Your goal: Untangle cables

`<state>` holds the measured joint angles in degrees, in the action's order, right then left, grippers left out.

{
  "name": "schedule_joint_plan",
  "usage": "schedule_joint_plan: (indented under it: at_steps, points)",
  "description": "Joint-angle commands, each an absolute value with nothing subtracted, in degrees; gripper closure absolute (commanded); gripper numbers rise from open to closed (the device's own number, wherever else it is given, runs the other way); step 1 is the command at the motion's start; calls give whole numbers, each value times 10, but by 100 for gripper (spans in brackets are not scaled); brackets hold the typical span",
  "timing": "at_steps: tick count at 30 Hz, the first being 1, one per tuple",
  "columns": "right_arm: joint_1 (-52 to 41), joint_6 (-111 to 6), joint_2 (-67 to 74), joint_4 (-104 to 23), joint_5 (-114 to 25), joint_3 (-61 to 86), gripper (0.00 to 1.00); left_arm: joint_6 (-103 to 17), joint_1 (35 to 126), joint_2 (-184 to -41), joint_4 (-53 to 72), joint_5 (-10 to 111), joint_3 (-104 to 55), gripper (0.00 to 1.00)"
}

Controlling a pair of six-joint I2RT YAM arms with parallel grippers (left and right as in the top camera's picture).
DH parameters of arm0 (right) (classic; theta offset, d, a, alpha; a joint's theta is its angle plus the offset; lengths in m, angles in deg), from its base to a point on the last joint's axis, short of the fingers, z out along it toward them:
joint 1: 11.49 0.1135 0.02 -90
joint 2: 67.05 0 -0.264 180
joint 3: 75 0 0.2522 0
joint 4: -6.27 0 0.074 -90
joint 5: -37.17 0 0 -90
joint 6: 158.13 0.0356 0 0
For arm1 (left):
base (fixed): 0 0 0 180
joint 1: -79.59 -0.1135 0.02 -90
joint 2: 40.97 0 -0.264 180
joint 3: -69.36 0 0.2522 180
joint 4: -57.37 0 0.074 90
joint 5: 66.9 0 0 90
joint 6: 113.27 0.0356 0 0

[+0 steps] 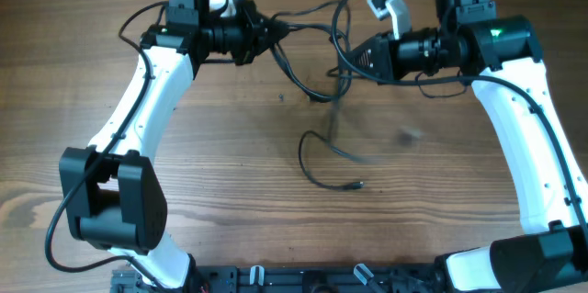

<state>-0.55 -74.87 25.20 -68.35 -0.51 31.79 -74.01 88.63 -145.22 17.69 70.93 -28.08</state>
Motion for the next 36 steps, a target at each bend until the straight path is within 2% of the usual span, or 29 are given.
schedule_joint_plan:
  at_steps: [1,3,6,8,12,17,19,21,22,24,26,30,33,36]
  points:
    - [-9,-798,238,-677,141,319,96,-631,890,-1449,138,534,-280,96]
    - [-25,-758,238,-645,179,319,96,-590,892,-1449,108,531,-280,96]
    - [-75,-624,238,-556,177,319,96,-531,892,-1449,52,532,-280,96]
    - [-103,-529,238,-538,64,319,95,-506,892,-1449,27,533,-280,96]
    - [-116,-421,240,-594,-302,319,96,-500,892,-1449,19,535,-280,96]
    - [-106,-417,262,-695,-517,319,96,-492,891,-1448,58,539,-280,96]
    - [-106,-412,273,-727,-559,319,96,-490,891,-1439,98,563,-281,96]
    - [-106,-438,281,-736,-523,319,95,-470,891,-1420,133,598,-281,96]
    - [-105,-501,283,-726,-450,319,91,-459,891,-1407,152,620,-281,96]
    - [-104,-664,279,-709,-239,323,75,-459,891,-1380,175,654,-281,96]
    - [-104,-761,274,-711,-82,338,60,-459,891,-1354,188,689,-281,96]
    - [-98,-737,243,-666,-40,357,34,-463,891,-1316,192,744,-281,96]
    - [-69,-709,241,-647,-41,356,34,-512,891,-1312,211,783,-281,96]
    - [-14,-652,259,-609,-43,354,37,-639,891,-1312,241,795,-281,96]
